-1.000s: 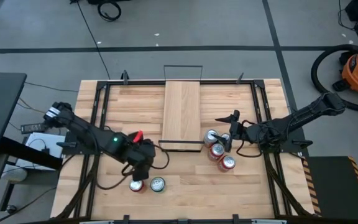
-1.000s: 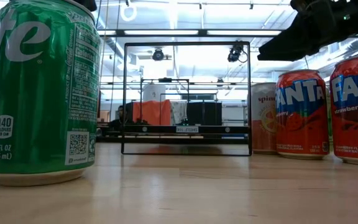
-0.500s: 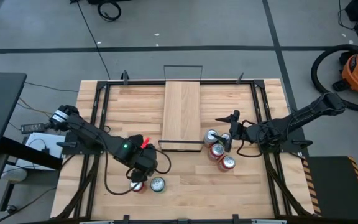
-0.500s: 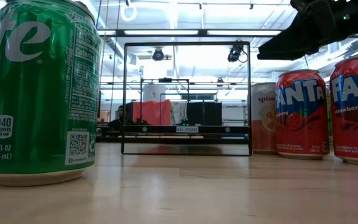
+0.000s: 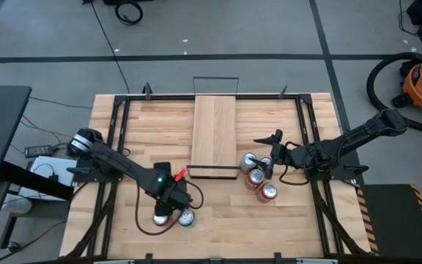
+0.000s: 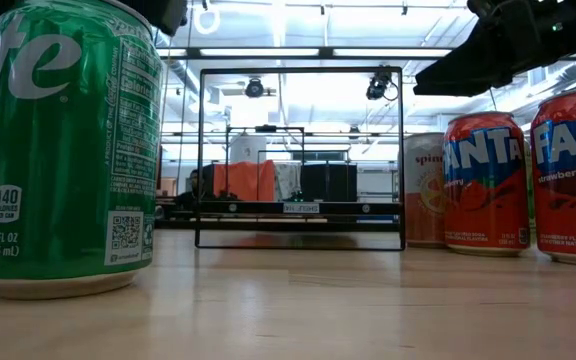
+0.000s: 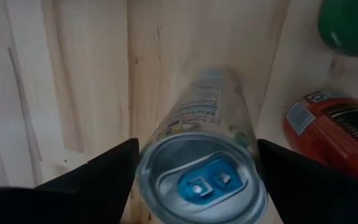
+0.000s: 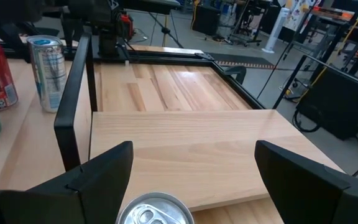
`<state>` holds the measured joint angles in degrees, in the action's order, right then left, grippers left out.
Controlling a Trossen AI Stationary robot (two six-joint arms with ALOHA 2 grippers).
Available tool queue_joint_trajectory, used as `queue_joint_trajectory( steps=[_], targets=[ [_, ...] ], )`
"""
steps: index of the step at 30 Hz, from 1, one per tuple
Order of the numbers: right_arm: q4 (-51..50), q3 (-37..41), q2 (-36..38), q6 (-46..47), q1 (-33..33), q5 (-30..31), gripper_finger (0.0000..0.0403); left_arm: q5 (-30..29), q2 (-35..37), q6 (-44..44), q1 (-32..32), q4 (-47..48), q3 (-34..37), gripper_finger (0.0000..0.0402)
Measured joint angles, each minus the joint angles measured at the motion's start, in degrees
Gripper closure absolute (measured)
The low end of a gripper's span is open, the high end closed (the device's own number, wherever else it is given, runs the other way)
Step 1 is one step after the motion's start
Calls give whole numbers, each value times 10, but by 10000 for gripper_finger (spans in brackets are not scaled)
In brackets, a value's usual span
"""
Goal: Place canned beverage on shelf
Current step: Put the blue soda can on the shelf
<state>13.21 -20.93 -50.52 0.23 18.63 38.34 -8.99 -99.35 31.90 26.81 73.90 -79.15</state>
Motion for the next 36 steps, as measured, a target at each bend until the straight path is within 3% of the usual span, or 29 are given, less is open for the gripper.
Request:
queue_joint_trajectory(
  steps=[10,17,21,29,36],
  targets=[
    [0,0,0,1,0,-1,55,4,-7,-19,-7,12,0,151],
    [12,0,0,-14,-19,-14,55,5,-3,-91,-21,103,-1,154],
    [11,0,0,-18,-33,-50,55,-47,6,-171,-39,165,-24,155],
    [-13,0,10,-25,-36,-55,55,-176,46,-379,-107,157,-88,155],
    [-44,0,32,-15,-46,-70,55,-170,58,-558,-226,112,-134,156]
  ],
)
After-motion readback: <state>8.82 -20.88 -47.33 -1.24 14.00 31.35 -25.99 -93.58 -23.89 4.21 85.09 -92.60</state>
